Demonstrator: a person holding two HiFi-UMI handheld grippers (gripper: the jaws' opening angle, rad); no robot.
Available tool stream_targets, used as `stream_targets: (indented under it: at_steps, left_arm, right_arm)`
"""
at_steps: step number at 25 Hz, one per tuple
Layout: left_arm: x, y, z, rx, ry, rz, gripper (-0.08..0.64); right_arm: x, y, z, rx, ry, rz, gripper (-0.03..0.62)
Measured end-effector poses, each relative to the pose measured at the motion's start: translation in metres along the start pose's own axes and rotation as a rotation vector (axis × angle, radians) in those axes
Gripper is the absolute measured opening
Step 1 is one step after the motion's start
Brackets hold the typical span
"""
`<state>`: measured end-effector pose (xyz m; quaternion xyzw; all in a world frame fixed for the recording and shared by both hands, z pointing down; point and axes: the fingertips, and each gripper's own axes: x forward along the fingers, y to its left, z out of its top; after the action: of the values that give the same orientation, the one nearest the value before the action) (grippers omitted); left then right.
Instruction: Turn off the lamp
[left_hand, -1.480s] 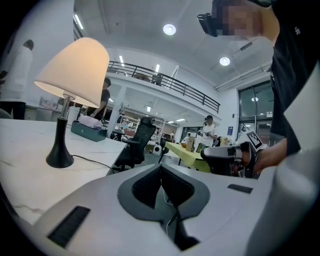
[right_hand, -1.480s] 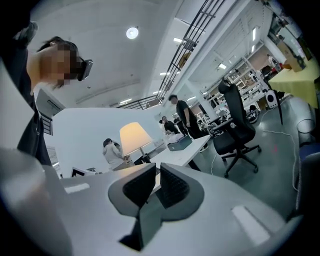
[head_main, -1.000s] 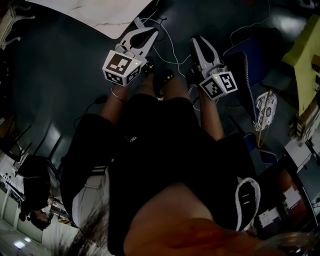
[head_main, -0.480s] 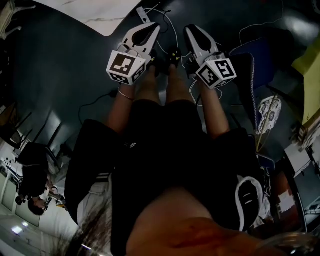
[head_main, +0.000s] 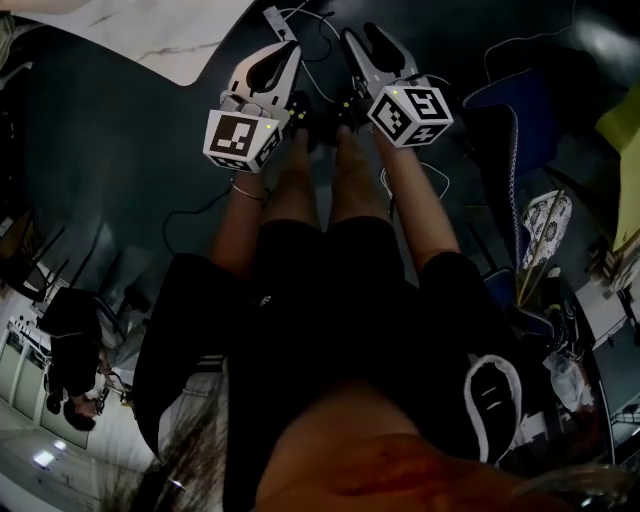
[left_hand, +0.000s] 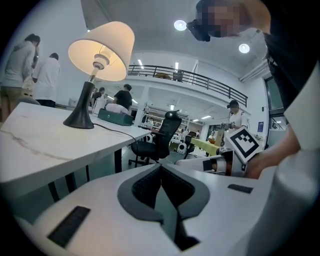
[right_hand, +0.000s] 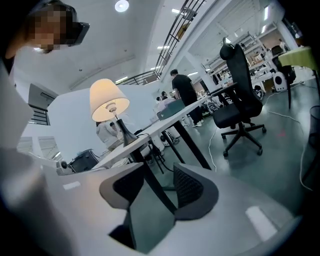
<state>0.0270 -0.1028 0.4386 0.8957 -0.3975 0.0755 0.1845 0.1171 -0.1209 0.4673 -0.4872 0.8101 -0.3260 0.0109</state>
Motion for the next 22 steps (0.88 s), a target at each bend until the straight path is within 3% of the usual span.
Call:
stream_targets:
  at_steps: [9,22]
  left_arm:
    - [0.01,0.012,-0.028,-0.018,0.003,0.016,0.007]
    - [0.007,0.017,-0.044,-0.056,-0.004,0.035,0.006]
  right_arm:
    - [0.048,-0.028,-0.026,-0.04,0.053,-0.01,0.155]
    - [0.105,-0.057,-0.064,0.027,0.139,-0.056,0.172]
